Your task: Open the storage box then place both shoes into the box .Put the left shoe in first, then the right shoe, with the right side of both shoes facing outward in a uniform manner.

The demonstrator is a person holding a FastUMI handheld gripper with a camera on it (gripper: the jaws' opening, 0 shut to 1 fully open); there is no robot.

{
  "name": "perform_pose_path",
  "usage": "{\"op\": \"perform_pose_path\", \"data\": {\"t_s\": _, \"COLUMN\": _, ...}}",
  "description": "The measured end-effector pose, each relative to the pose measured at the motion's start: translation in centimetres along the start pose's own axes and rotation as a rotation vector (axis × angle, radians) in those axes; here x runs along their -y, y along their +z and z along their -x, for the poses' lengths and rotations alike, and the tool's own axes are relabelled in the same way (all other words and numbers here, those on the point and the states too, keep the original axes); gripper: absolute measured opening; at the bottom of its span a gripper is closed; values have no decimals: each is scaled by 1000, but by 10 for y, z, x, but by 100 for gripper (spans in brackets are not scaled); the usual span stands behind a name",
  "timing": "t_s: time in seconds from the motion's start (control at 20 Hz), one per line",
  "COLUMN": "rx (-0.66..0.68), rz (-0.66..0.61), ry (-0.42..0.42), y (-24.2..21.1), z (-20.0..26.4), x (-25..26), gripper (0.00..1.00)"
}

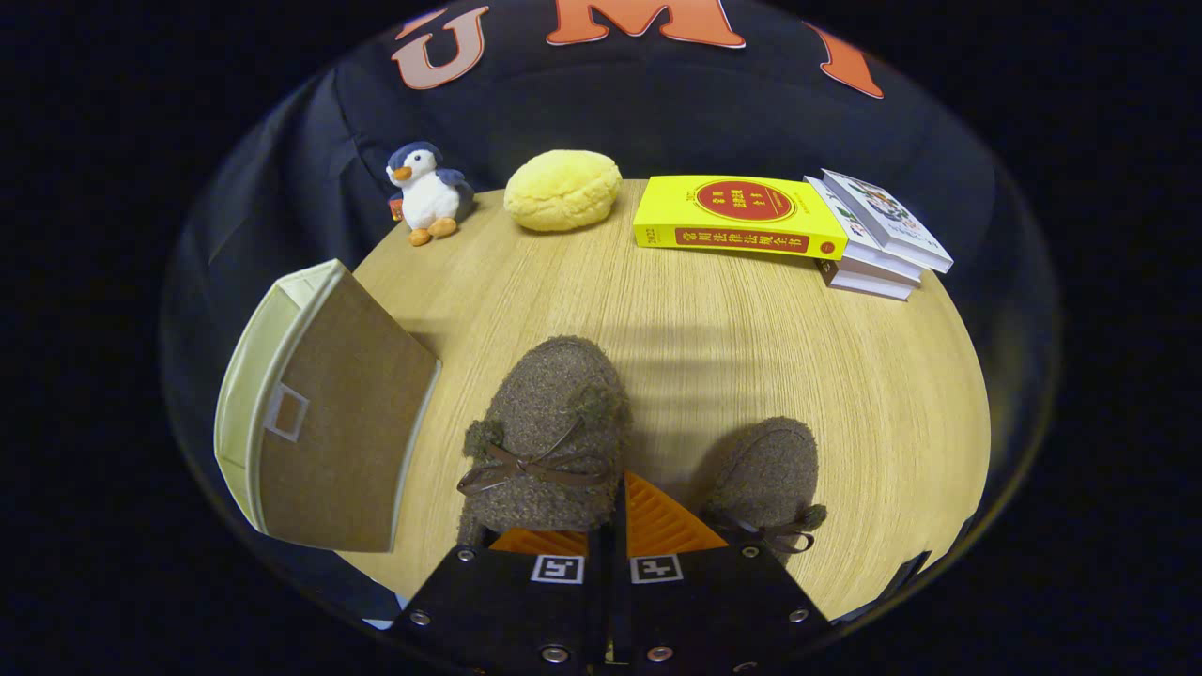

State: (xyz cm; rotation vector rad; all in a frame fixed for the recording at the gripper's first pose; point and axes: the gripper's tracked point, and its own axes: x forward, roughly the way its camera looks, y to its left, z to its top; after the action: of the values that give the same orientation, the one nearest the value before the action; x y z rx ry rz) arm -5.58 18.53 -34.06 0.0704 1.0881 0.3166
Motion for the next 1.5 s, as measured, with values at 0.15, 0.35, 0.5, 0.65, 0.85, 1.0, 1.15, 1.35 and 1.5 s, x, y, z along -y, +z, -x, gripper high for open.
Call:
{"op": "perform_pose_path", "data": {"t_s": 0.15, "rx": 36, "rz": -17, "ry": 42, "y": 24, "z": 24, "x": -24, "gripper": 4}}
{"op": "perform_pose_path", "data": {"t_s": 0.35, "rx": 63, "rz": -11, "ry": 70, "y": 52, "z": 51, "x": -56, "gripper": 4}}
{"op": "perform_pose_path", "data": {"t_s": 0.5, "rx": 83, "rz": 3, "ry": 93, "y": 71, "z": 67, "x": -87, "gripper": 4}}
{"op": "perform_pose_path", "data": {"t_s": 0.65, "rx": 91, "rz": 17, "ry": 143, "y": 87, "z": 77, "x": -128, "gripper": 4}}
{"op": "perform_pose_path", "data": {"t_s": 0.85, "rx": 83, "rz": 32, "ry": 222, "y": 93, "z": 81, "x": -183, "gripper": 4}}
{"op": "perform_pose_path", "data": {"t_s": 1.0, "rx": 65, "rz": 56, "ry": 241, "y": 94, "z": 74, "x": -218, "gripper": 4}}
{"op": "perform_pose_path", "data": {"t_s": 1.15, "rx": 30, "rz": 74, "ry": 243, "y": 88, "z": 60, "x": -247, "gripper": 4}}
{"op": "perform_pose_path", "data": {"t_s": 1.35, "rx": -61, "rz": 61, "ry": 223, "y": 62, "z": 32, "x": -272, "gripper": 4}}
{"op": "perform_pose_path", "data": {"t_s": 1.5, "rx": -111, "rz": 79, "ry": 181, "y": 45, "z": 10, "x": -277, "gripper": 4}}
